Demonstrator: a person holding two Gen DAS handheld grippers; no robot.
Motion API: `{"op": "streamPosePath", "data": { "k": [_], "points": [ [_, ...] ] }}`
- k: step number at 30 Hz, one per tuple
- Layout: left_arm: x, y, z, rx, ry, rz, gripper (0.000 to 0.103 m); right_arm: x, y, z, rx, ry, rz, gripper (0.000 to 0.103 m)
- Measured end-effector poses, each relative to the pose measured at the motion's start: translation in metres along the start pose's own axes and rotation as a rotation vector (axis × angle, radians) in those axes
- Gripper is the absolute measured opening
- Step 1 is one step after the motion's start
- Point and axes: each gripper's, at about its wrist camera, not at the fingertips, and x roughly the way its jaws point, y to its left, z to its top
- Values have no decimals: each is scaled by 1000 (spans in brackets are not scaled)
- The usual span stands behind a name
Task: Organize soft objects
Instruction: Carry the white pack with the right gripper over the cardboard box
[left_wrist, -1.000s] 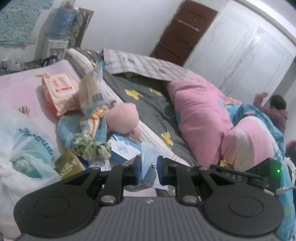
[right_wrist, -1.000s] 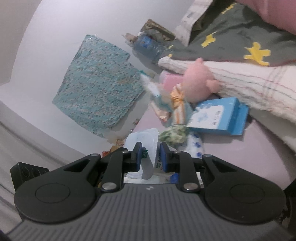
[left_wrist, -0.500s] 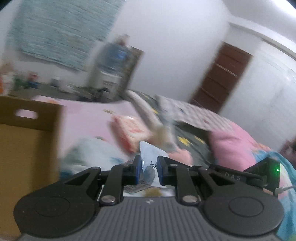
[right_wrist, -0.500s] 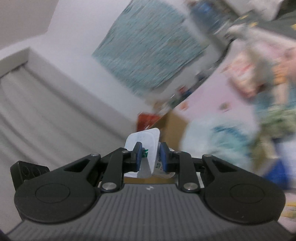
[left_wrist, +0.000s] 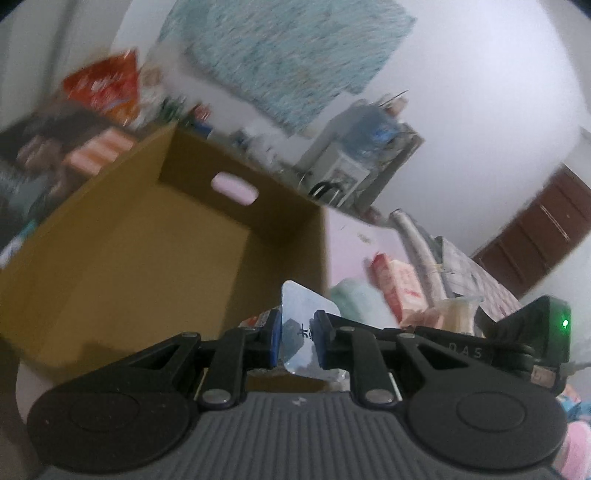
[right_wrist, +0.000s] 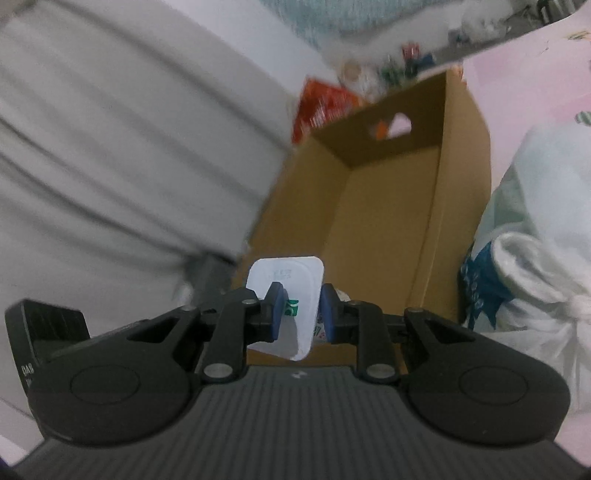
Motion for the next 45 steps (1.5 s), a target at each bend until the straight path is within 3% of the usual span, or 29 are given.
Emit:
{"op": "streamPosePath", "data": {
  "k": [5,10,21,27,36,45],
  "points": [
    [15,32,-8,-102,90,-12,18,21,10,-5,-24,156,-91,24],
    [24,47,-19,-134,154,-13,18,26,15,-4,-47,278,-168,28],
    [31,57,-23,-164,217,-22,18,40,17,11,-60,388,-246,27],
    [35,63,-20,-183,234,-19,29,43,13,16,-28,408,-258,26],
    [31,66,-17,-198,226,-37,32,44,3,14,3,389,-230,30],
    [18,70,-12,-218,171,-55,34,43,4,9,9,366,-187,42]
  ]
}}
